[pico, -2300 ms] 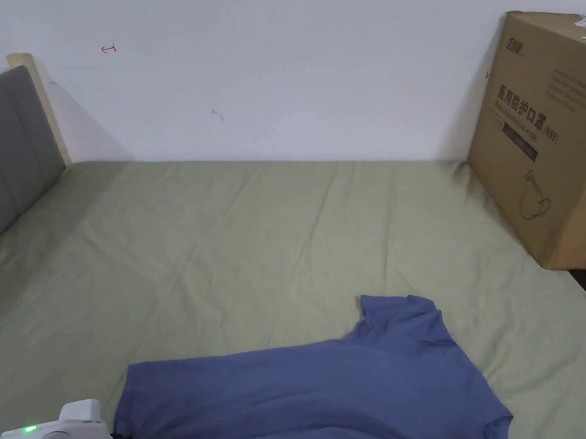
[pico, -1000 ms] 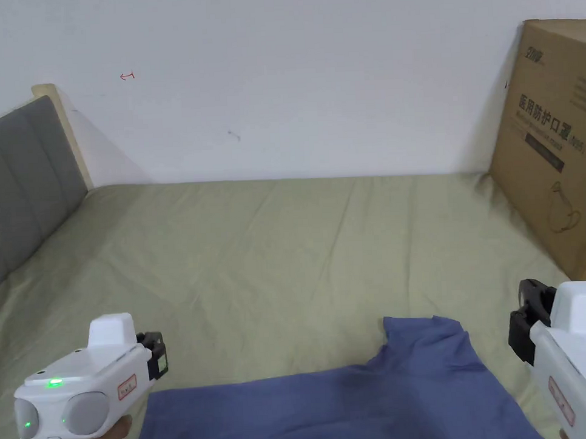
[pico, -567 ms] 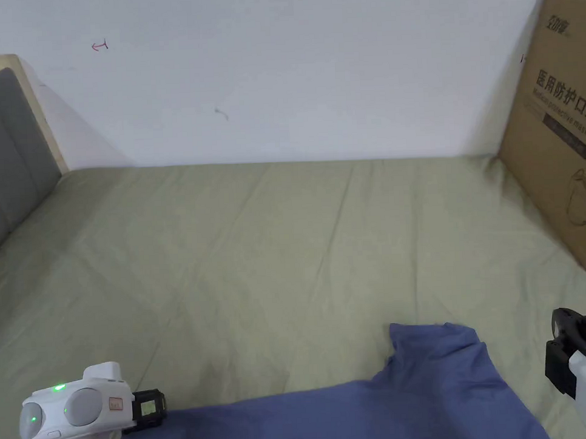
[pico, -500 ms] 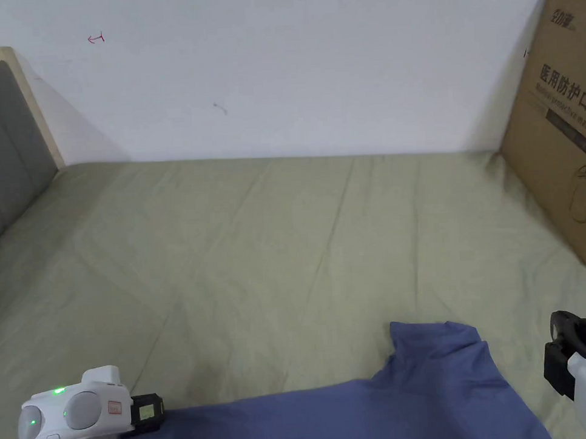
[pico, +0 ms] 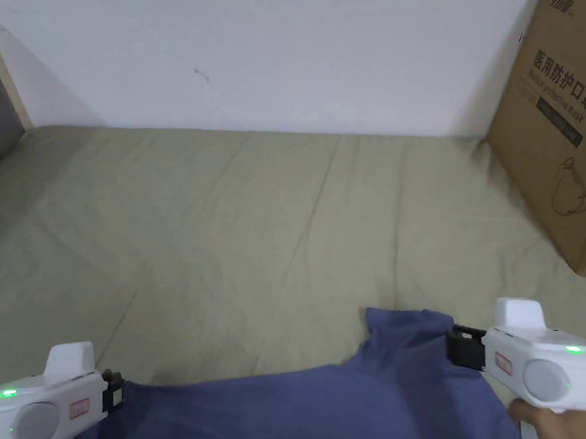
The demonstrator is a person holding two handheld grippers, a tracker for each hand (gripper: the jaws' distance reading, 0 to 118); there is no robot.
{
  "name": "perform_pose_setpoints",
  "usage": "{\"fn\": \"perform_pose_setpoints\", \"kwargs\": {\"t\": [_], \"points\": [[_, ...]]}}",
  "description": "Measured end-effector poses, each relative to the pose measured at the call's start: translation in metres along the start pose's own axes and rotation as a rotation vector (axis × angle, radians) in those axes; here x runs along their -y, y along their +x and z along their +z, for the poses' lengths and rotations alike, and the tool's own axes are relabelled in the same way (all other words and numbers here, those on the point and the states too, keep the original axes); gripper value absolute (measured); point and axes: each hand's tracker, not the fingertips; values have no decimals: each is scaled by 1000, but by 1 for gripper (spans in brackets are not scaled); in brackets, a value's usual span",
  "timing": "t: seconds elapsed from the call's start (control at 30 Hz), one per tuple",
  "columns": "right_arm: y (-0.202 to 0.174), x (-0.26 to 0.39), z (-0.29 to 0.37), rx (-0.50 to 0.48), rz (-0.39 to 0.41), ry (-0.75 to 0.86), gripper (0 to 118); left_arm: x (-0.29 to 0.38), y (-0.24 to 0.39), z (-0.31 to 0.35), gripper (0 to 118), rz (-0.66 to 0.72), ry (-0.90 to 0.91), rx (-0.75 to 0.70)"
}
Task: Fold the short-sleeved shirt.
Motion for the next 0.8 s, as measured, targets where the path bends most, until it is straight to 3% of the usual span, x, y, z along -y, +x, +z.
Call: {"fn": "perform_pose_setpoints", "kwargs": {"t": [0.03,0.2,0.27,0.3,0.37,0.43,0.6,0.63,0.67,0.77,0.8], "points": [[1,1,-17,7,23,-54,101,-2,0,6,2,-3,7,12],[11,15,-91,25,-12,-291,99,-9,-3,28,2,9,43,41],[8,22,-97,-13,37,-285,77,-10,-5,32,2,22,43,52],[1,28,-86,-61,-1,-247,66,-10,-7,33,2,25,39,55],[-4,25,-76,-25,-12,-235,49,-9,-10,35,2,25,37,53],[1,25,-74,-39,48,-203,3,-8,-14,36,2,40,31,51],[-6,22,-14,-34,56,-136,2,-1,-17,41,2,88,31,49],[-5,19,0,-72,17,-99,2,0,-15,43,2,89,31,45],[-7,19,16,-184,-10,-119,2,1,-14,45,2,87,33,40],[1,10,60,-212,-26,-40,2,-1,-12,56,2,86,49,26],[9,1,73,-150,87,168,2,-3,-11,62,2,90,64,28]]}}
